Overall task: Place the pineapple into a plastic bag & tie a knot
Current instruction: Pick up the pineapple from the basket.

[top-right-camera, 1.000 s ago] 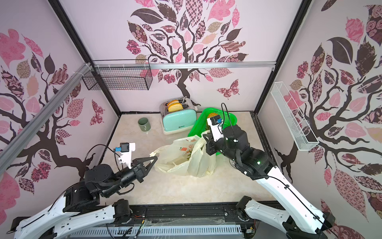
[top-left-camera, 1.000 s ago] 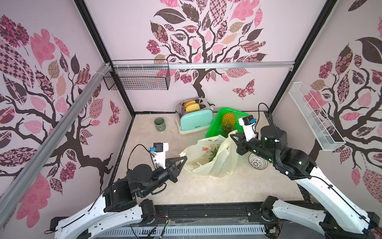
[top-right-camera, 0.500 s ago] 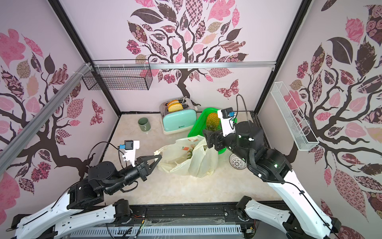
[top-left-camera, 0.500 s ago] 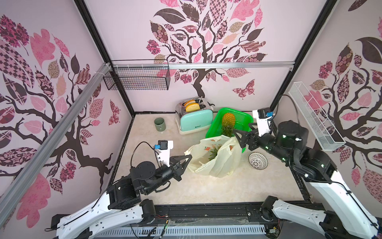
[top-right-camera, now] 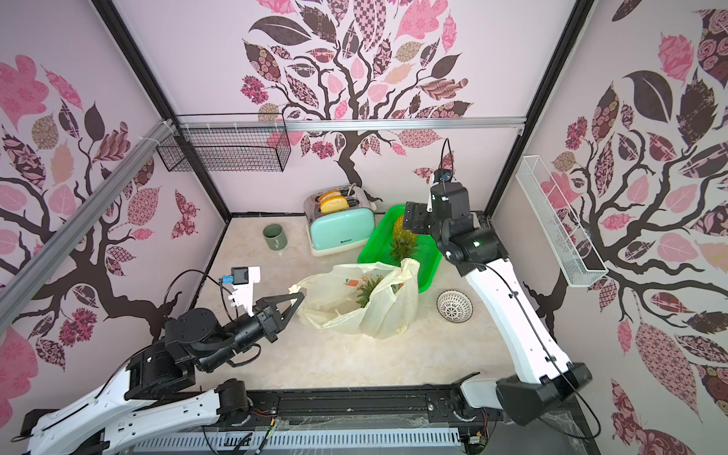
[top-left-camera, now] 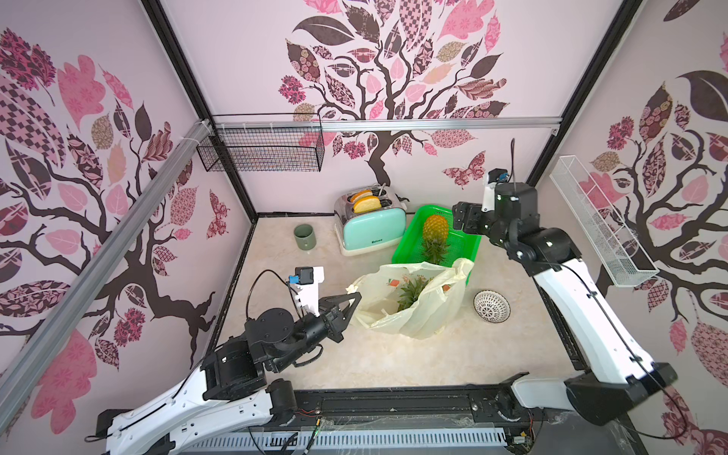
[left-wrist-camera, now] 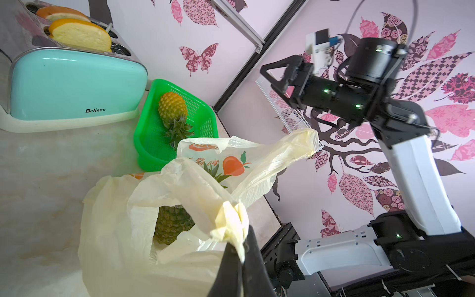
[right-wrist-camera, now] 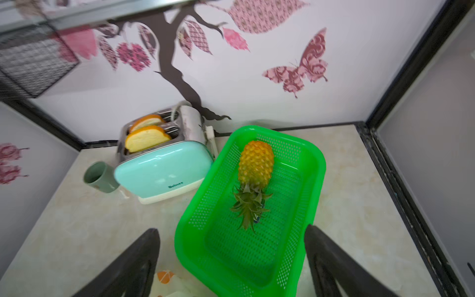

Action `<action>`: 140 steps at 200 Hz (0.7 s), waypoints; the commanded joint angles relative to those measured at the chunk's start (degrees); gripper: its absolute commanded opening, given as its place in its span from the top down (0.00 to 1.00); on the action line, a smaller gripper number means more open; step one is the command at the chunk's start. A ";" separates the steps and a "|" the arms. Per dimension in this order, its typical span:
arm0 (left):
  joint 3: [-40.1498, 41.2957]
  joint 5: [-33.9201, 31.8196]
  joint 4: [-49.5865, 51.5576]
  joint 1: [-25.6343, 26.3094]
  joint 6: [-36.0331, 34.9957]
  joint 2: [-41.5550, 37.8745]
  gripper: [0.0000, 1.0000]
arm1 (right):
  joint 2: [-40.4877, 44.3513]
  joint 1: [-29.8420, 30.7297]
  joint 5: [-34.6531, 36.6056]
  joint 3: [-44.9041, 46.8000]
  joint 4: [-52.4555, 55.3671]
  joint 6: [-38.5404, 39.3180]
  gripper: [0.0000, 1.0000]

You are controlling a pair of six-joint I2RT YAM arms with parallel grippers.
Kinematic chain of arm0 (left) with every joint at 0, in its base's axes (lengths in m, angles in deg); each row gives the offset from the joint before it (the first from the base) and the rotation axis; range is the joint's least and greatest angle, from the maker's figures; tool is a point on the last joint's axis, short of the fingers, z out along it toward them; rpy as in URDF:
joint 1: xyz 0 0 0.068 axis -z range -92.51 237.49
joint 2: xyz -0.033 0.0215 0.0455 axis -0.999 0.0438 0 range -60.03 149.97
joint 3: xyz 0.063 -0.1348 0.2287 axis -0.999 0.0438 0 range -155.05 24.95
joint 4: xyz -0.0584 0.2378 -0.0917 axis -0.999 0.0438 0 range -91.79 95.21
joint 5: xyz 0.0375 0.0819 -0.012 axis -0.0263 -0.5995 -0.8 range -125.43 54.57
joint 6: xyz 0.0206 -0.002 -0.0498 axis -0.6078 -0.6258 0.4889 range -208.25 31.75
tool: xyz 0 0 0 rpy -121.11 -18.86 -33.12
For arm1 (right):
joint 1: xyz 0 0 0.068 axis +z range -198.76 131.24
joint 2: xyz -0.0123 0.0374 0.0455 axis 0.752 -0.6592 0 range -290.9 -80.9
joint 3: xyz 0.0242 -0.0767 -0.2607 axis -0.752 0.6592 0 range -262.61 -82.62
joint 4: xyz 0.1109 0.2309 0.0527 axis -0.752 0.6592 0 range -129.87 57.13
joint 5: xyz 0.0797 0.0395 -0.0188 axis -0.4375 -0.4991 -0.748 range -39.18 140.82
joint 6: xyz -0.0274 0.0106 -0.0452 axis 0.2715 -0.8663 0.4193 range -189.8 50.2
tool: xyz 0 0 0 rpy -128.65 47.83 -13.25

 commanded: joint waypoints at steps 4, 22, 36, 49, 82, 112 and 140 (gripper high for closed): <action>-0.08 -0.90 -0.03 -0.17 0.09 0.34 1.00 | -5.55 -4.10 -6.07 0.35 -2.47 -0.67 0.10; 0.54 -1.02 -0.58 -0.19 0.60 0.41 1.00 | -10.91 -5.32 -7.24 -0.92 -1.93 1.34 0.08; 1.31 -1.15 -1.22 -0.17 1.10 0.31 1.00 | -14.09 -6.44 -8.77 -1.36 -2.33 1.90 0.08; 1.71 -1.59 -1.23 -0.18 1.53 0.21 1.00 | -17.08 -6.77 -7.54 -2.28 -1.86 1.83 0.08; 1.28 -2.56 -0.05 -0.15 1.81 0.27 1.00 | -22.62 -6.43 -9.48 -1.91 -1.69 -2.43 0.05; 0.45 -2.60 0.50 -0.21 2.00 1.50 1.00 | -25.45 -5.55 -7.79 1.14 -2.61 -7.94 0.03; -0.48 -2.69 0.21 -0.22 1.11 2.97 1.00 | -28.29 -3.25 -6.48 2.23 -3.11 -10.48 0.01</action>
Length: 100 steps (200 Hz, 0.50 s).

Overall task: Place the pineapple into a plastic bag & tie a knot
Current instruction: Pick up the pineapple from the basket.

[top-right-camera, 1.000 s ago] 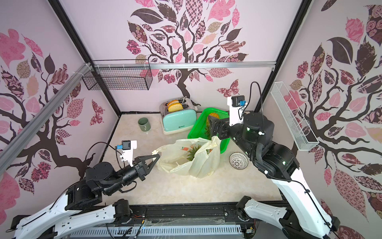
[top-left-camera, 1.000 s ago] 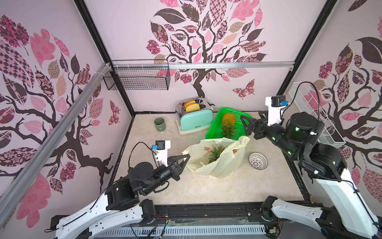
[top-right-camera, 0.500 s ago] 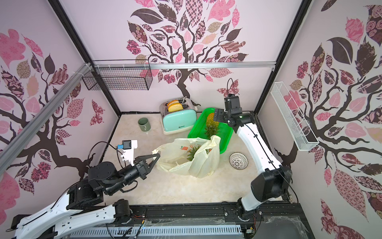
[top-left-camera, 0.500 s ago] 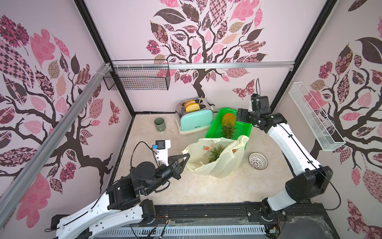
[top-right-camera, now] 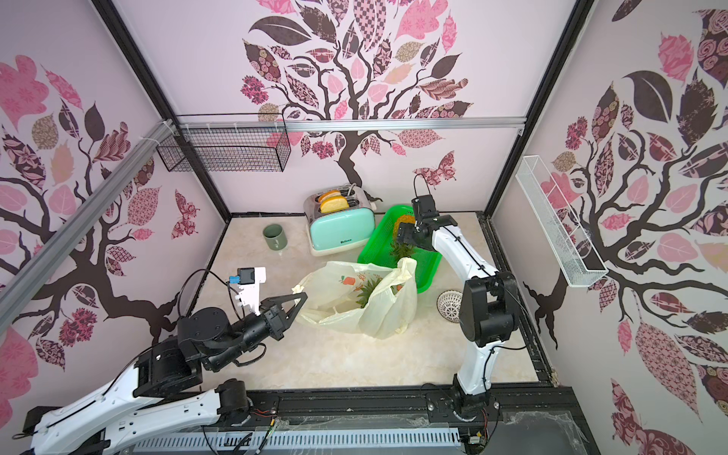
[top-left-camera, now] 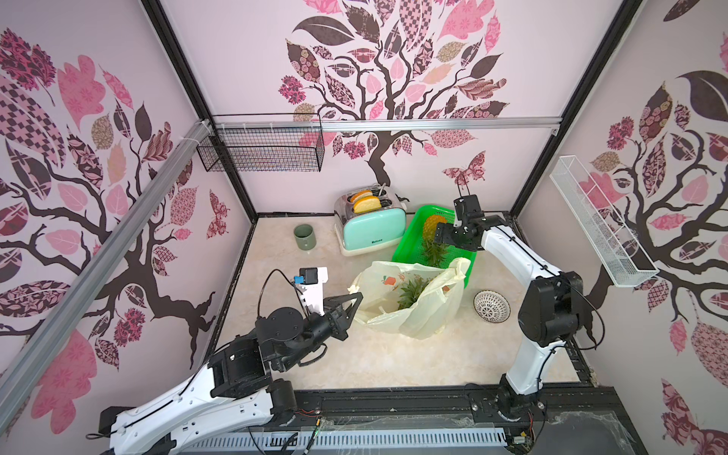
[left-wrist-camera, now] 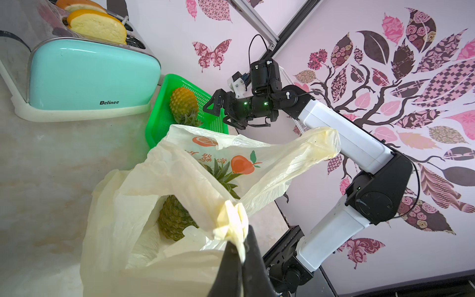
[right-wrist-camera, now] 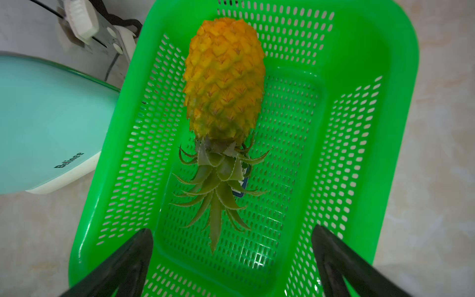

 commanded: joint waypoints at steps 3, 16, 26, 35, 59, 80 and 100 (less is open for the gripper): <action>-1.85 -0.51 0.24 -0.20 -0.62 1.28 1.00 | -2.20 2.06 1.58 0.35 -1.04 -4.40 0.01; -2.56 -0.39 0.86 -0.18 -0.77 1.86 1.00 | -3.88 2.28 1.30 0.32 -1.80 -5.42 0.01; -2.81 -0.10 0.84 -0.16 -0.82 2.05 1.00 | -5.39 2.33 0.50 -0.08 -2.34 -5.87 0.01; -2.74 0.01 0.66 -0.17 -0.85 2.17 1.00 | -6.67 2.41 -0.19 -0.72 -2.37 -6.00 0.01; -2.59 0.36 0.69 -0.15 -0.77 2.45 1.00 | -9.65 2.36 -0.33 -1.82 -3.27 -6.81 0.01; -2.40 0.55 0.49 -0.15 -0.68 2.51 1.00 | -12.09 2.37 0.49 -2.36 -3.95 -7.52 0.01; -2.26 0.75 0.05 -0.17 -0.56 2.41 1.00 | -14.33 2.34 0.01 -3.15 -4.81 -7.68 0.01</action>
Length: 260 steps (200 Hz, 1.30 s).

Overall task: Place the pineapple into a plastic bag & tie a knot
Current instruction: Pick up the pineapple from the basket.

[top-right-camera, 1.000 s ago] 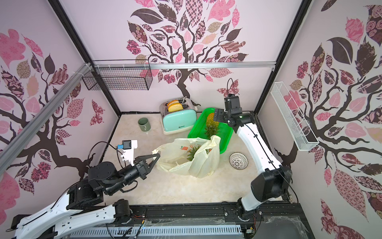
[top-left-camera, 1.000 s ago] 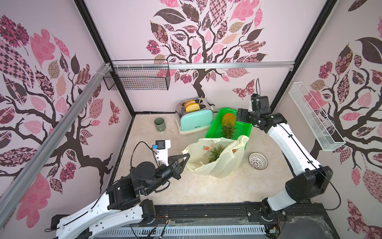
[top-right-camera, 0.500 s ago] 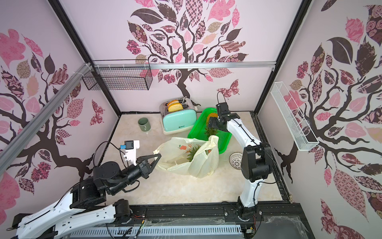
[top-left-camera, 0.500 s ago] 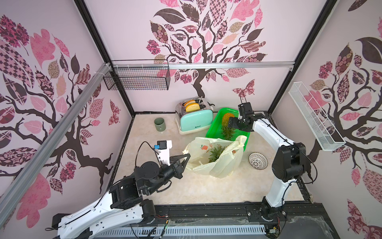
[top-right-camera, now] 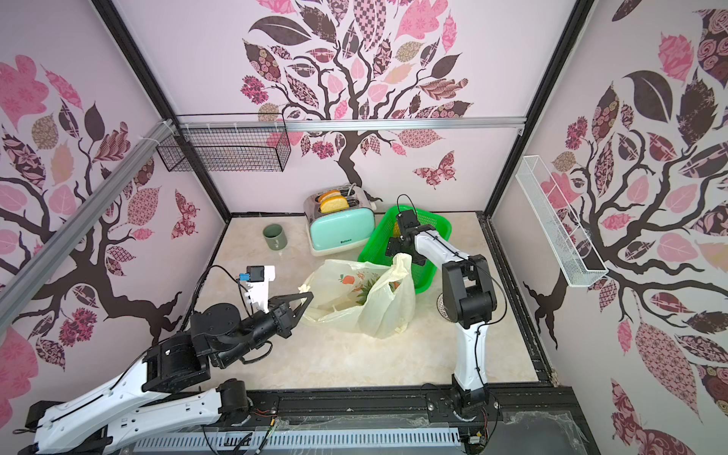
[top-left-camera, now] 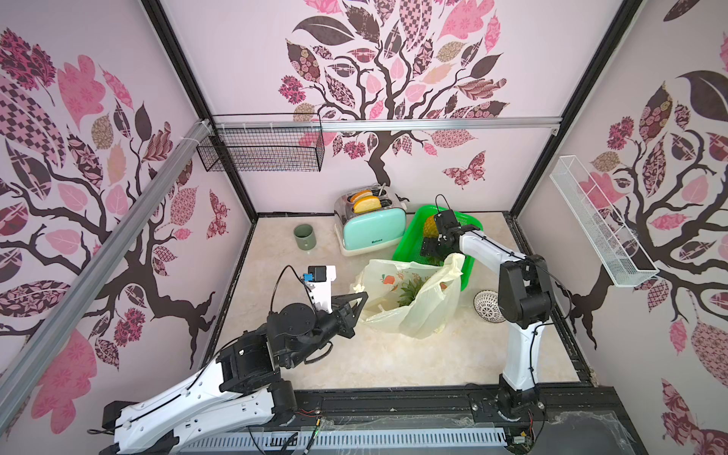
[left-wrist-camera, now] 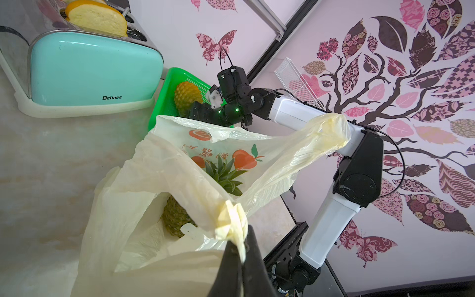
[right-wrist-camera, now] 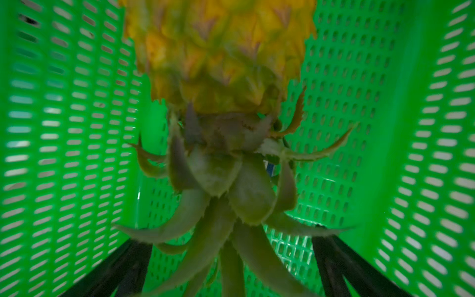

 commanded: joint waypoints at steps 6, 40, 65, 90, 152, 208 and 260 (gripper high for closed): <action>-1.18 0.68 -0.50 -0.20 -0.49 -0.16 1.00 | -2.71 -0.13 0.09 -3.54 -1.83 -1.24 0.01; -1.27 0.95 -0.70 -0.15 -0.51 -0.22 1.00 | -5.46 -0.14 -0.05 -5.75 -2.06 -0.86 0.08; -1.26 1.04 -1.05 -0.21 -0.76 -0.26 1.00 | -6.57 -0.20 -0.33 -5.67 -2.68 -0.51 0.19; -1.26 1.16 -1.15 -0.15 -1.13 -0.35 1.00 | -7.38 -0.25 -0.46 -5.26 -3.07 -0.07 0.35; -1.11 1.08 -1.45 -0.15 -1.46 -0.66 1.00 | -2.79 -0.89 -0.68 -3.39 -4.11 1.12 0.93; -0.93 1.11 -1.58 -0.15 -1.32 -0.53 1.00 | 5.01 -3.15 -3.09 -3.21 -4.37 1.58 1.00; -0.88 0.88 -1.37 -0.16 -1.01 -0.23 1.00 | 12.27 -4.66 -5.14 -3.65 -3.31 3.29 1.00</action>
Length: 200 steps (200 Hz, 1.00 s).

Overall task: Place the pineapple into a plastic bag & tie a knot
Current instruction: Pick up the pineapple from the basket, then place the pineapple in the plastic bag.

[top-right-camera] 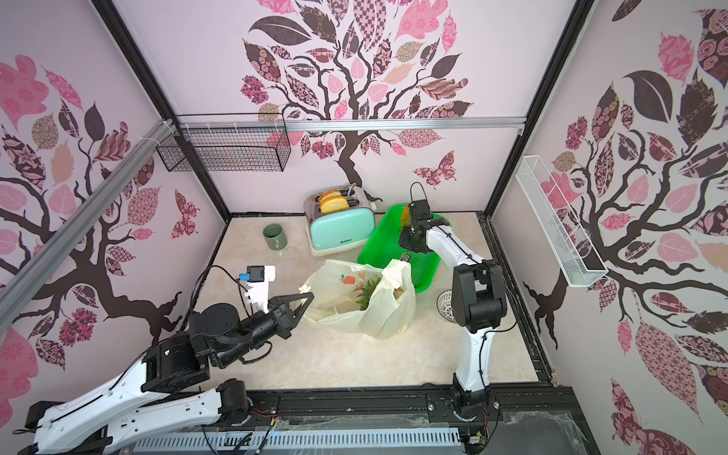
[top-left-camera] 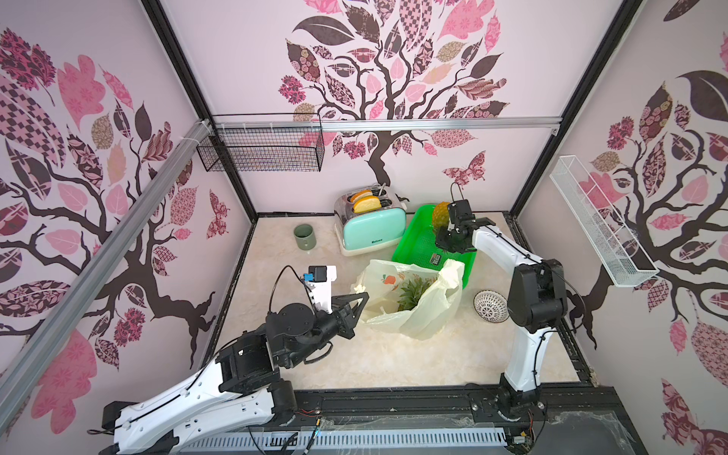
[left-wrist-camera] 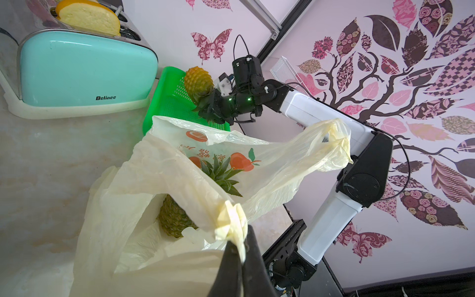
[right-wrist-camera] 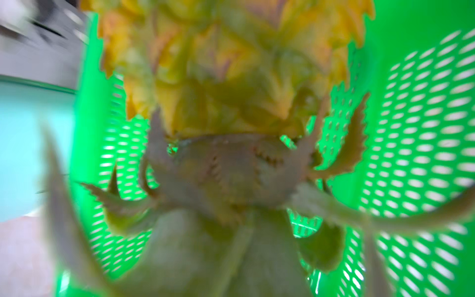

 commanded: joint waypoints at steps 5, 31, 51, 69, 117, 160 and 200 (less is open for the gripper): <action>-0.93 -0.16 -0.87 -0.15 -0.66 -0.21 1.00 | 5.80 -0.64 -0.74 -2.10 -2.61 2.15 1.00; -0.84 -0.30 -0.91 -0.15 -0.89 -0.46 1.00 | 10.35 -0.86 -0.02 -2.09 -1.63 3.16 1.00; -0.72 -0.17 -1.08 -0.18 -1.06 -0.75 1.00 | 14.99 -0.98 1.47 -2.14 -0.36 4.27 1.00; -0.42 0.19 -1.52 -0.22 -1.25 -1.00 1.00 | 19.95 -0.96 2.77 -2.46 1.38 5.03 1.00; -0.31 1.45 -3.70 -0.15 -1.86 -1.01 1.00 | 33.23 -0.51 2.85 -5.64 7.18 9.03 1.00; -0.52 2.15 -6.42 -0.22 -1.98 0.15 1.00 | 39.82 8.54 6.46 -12.30 14.61 14.73 1.00; -0.56 0.23 -6.99 -0.15 -2.28 -0.04 1.00 | 43.20 21.51 7.34 -17.40 21.10 16.52 1.00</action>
